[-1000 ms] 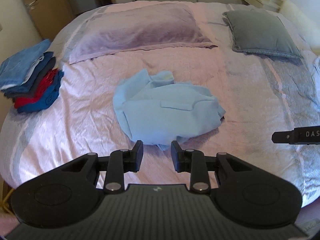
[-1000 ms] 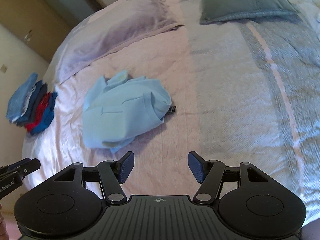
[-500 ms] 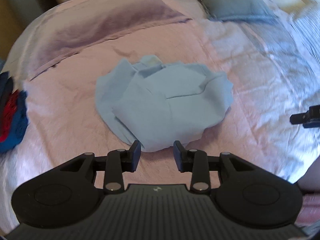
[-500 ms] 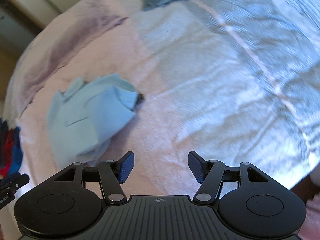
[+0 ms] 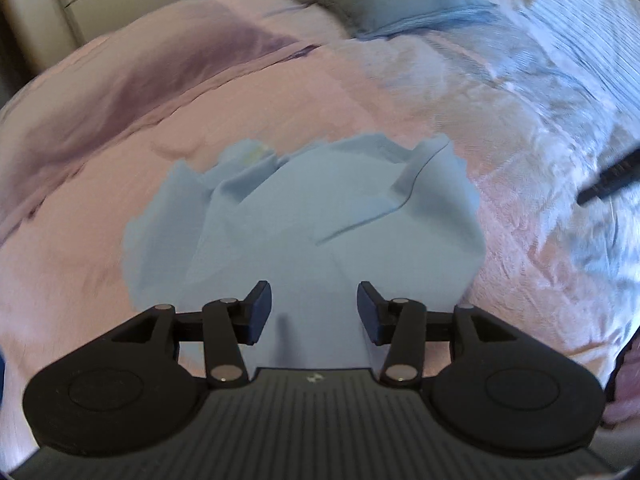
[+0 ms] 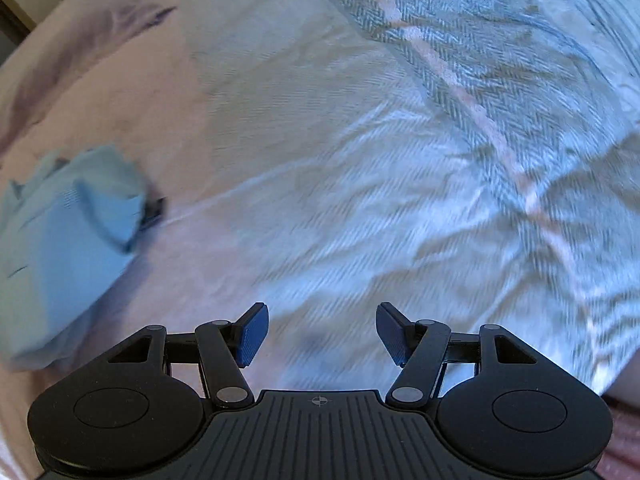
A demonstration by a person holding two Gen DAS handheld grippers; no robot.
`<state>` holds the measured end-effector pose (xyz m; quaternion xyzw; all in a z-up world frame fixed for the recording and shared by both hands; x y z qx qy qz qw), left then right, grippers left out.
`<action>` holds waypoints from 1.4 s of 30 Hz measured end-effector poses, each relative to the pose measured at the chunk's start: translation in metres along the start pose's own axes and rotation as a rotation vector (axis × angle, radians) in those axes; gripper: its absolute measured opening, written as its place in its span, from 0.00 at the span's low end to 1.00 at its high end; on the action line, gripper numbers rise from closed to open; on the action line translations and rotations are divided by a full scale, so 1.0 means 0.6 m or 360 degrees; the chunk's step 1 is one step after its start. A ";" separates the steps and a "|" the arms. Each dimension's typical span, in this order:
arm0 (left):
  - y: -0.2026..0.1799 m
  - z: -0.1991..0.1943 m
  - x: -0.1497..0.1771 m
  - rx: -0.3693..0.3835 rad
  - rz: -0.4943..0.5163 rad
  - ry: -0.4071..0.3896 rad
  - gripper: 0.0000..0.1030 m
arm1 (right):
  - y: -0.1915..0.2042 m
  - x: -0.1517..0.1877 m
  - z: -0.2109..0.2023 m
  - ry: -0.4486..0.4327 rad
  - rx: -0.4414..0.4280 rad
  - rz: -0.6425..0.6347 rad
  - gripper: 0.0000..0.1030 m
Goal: Fold clothes
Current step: 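Grasp the sweatshirt hem with the left gripper and lift it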
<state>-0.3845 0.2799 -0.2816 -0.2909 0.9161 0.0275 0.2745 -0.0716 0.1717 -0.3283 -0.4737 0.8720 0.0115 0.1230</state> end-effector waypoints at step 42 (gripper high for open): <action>0.058 -0.175 0.330 -0.0712 -0.0736 0.0082 0.02 | 0.320 -0.040 -0.037 -0.0842 -0.0772 -0.1818 0.61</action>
Point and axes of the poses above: each gripper's, at about its wrist camera, not at the fingertips, and z roughly the way its jaws point, y to its left, x to its underside, the point moved 8 cm from there along z, roughly the way its jaws point, and after that the axes turned 12 degrees about x, right-handed, at the moved point
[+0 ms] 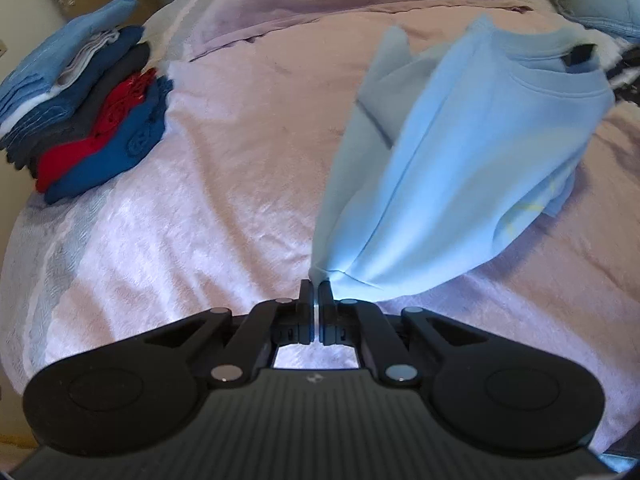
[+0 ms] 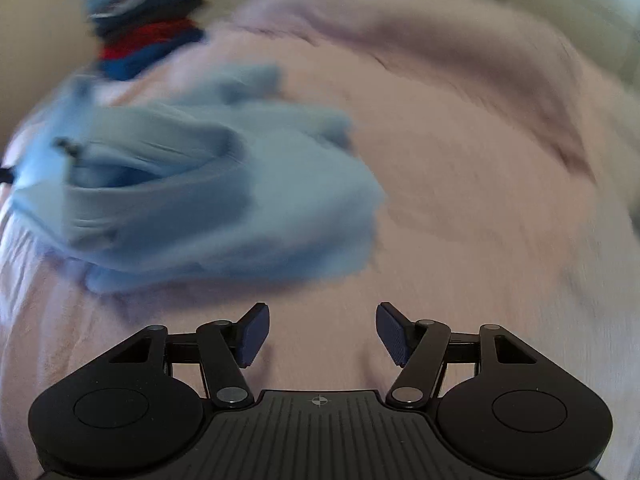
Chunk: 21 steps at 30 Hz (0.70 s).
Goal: Fold clothes
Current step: 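Grasp the sweatshirt hem with the left gripper and lift it, then grasp the collar with the right gripper while the left gripper holds the hem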
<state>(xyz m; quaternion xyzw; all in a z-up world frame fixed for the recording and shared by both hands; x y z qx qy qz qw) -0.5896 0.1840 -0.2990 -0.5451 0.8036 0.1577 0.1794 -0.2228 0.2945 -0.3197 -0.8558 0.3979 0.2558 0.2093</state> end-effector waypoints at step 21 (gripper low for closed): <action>-0.069 0.078 -0.026 0.0508 0.0556 0.0056 0.00 | 0.059 -0.026 0.031 -0.0194 -0.0025 -0.0622 0.61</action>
Point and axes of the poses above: each gripper's, at about its wrist camera, not at the fingertips, and z roughly the way its jaws point, y to its left, x to its underside, the point moved 8 cm from there along z, roughly the way its jaws point, and after that the axes turned 12 degrees about x, right-handed, at the moved point
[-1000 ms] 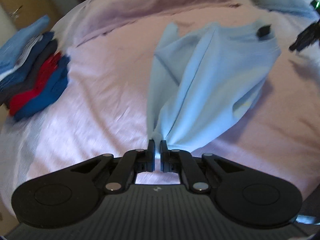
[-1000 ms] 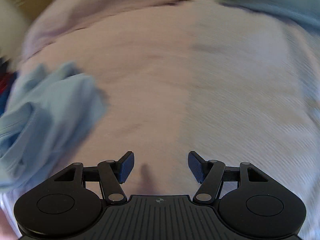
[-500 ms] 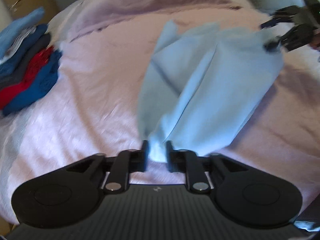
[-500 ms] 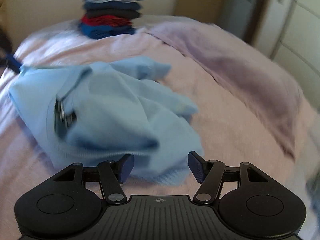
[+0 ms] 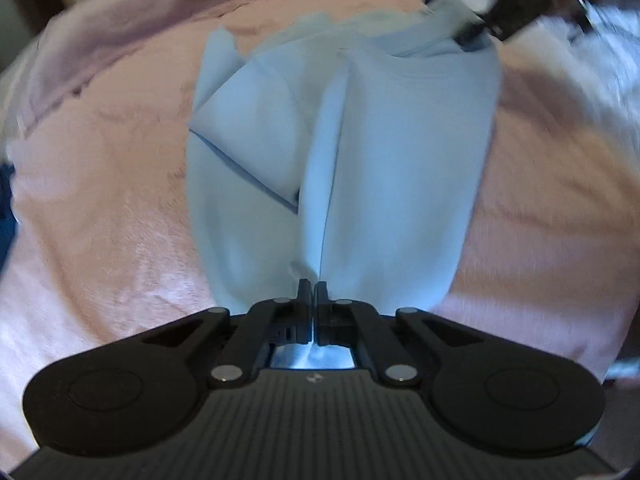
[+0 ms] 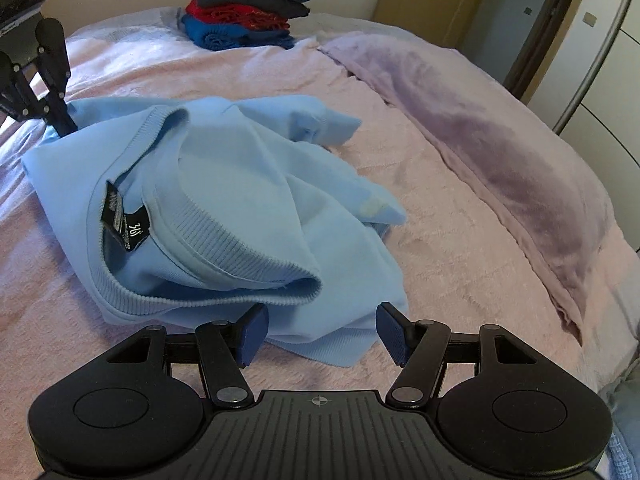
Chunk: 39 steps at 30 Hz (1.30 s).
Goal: Fold clothes
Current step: 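Grasp the collar with the right gripper while the left gripper holds the hem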
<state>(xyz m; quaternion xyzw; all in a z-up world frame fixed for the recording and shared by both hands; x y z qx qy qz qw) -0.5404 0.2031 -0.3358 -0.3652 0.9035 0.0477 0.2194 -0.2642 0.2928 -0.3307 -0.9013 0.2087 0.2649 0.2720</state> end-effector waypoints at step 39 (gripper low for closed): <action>0.085 -0.023 0.079 -0.0217 -0.0735 -0.0288 0.05 | 0.073 -0.142 0.022 -0.0309 -0.0331 -0.0102 0.09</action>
Point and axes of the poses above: each gripper's, at about its wrist camera, not at the fingertips, and z roughly the way its jaws point, y to its left, x to its underside, the point moved 8 cm from there along z, roughly the way its jaws point, and after that the axes turned 12 degrees about x, right-handed, at the moved point
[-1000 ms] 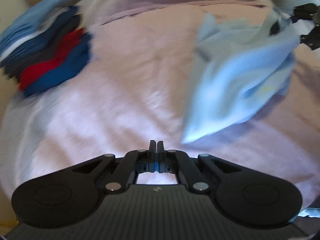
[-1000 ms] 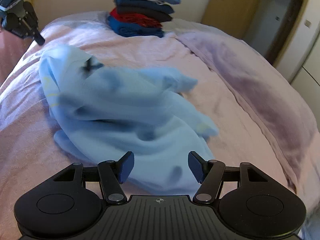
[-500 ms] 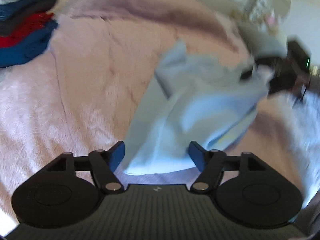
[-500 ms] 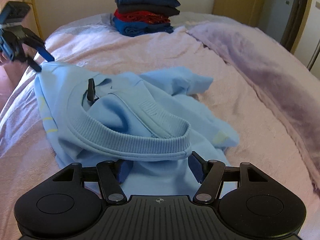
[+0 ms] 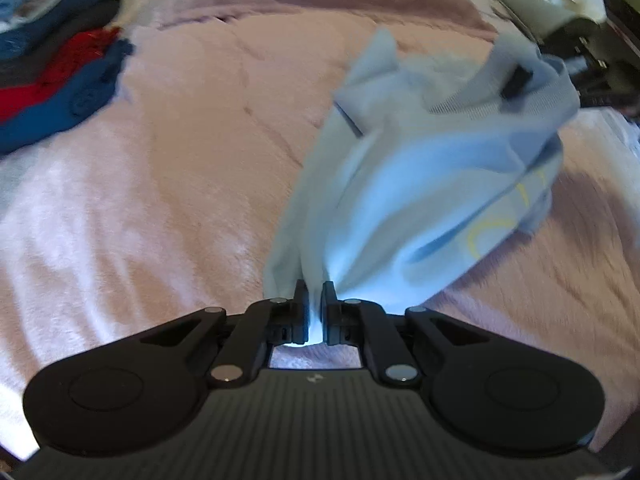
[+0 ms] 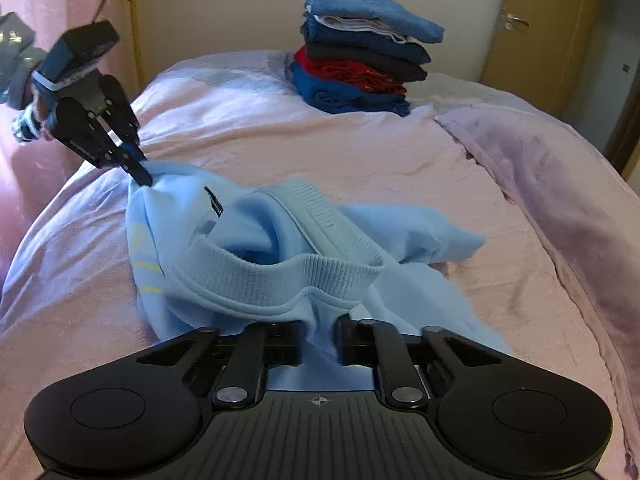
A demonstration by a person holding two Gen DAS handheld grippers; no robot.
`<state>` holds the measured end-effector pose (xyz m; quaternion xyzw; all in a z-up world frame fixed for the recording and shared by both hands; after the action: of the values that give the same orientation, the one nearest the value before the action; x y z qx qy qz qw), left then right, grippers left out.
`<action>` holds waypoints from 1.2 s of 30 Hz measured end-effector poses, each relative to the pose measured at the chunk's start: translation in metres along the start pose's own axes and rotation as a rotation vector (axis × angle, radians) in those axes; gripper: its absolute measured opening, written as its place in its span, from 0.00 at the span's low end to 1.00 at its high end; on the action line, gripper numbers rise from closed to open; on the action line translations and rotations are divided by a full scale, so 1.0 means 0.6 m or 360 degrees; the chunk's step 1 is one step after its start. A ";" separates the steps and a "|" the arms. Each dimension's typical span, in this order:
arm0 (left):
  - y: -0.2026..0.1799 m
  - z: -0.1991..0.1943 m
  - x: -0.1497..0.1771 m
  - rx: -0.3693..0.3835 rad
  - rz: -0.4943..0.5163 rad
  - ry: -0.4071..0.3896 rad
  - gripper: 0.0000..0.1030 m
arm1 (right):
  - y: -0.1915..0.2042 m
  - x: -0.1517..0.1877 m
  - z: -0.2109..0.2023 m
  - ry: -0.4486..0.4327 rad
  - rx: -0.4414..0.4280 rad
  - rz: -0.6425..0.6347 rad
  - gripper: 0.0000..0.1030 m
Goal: Fold clothes
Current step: 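Grasp the collar with the right gripper while the left gripper holds the hem, then lift the sweatshirt with both grippers and lay it flat on the bed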
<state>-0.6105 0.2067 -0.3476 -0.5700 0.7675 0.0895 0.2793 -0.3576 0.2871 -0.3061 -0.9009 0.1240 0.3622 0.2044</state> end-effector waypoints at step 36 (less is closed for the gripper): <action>-0.271 -0.688 -0.371 0.0260 0.0798 -0.1595 0.05 | 0.007 -0.393 -0.785 -0.0538 0.2339 0.0500 0.07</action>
<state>-0.5515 0.1477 0.1417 -0.2346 0.6574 0.3531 0.6230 -0.2423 0.0854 0.1669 -0.4379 0.4263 0.3444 0.7126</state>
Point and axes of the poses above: each gripper's, at about its wrist camera, not at the fingertips, and z roughly the way its jaws point, y to its left, x to its underside, the point moved 8 cm from there along z, roughly the way its jaws point, and after that the axes turned 12 degrees about x, right-handed, at the moved point
